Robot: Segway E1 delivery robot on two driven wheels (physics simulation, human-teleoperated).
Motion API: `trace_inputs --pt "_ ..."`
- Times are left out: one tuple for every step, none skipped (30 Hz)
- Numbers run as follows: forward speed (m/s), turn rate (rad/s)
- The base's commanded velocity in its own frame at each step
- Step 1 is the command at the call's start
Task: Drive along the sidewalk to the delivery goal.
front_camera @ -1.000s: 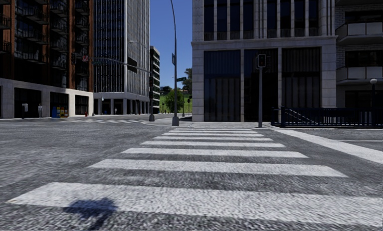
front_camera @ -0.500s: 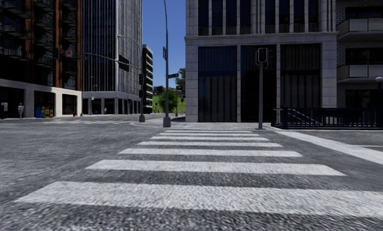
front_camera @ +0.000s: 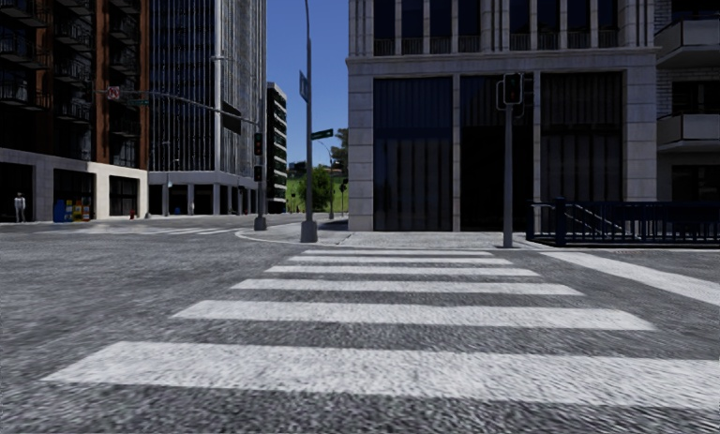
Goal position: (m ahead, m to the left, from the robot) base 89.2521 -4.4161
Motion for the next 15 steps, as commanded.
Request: trace_inputs --pt "2.00 0.00" --pt "2.00 0.00" --pt "2.00 0.00" --pt "2.00 0.00" --pt "2.00 0.00" --pt "2.00 0.00" --pt "2.00 0.00" --pt "2.00 0.00" --pt "2.00 0.00" --pt "2.00 0.00" --pt "2.00 0.00" --pt "2.00 0.00" --pt "2.00 0.00" --pt "2.00 0.00" --pt "2.00 0.00"
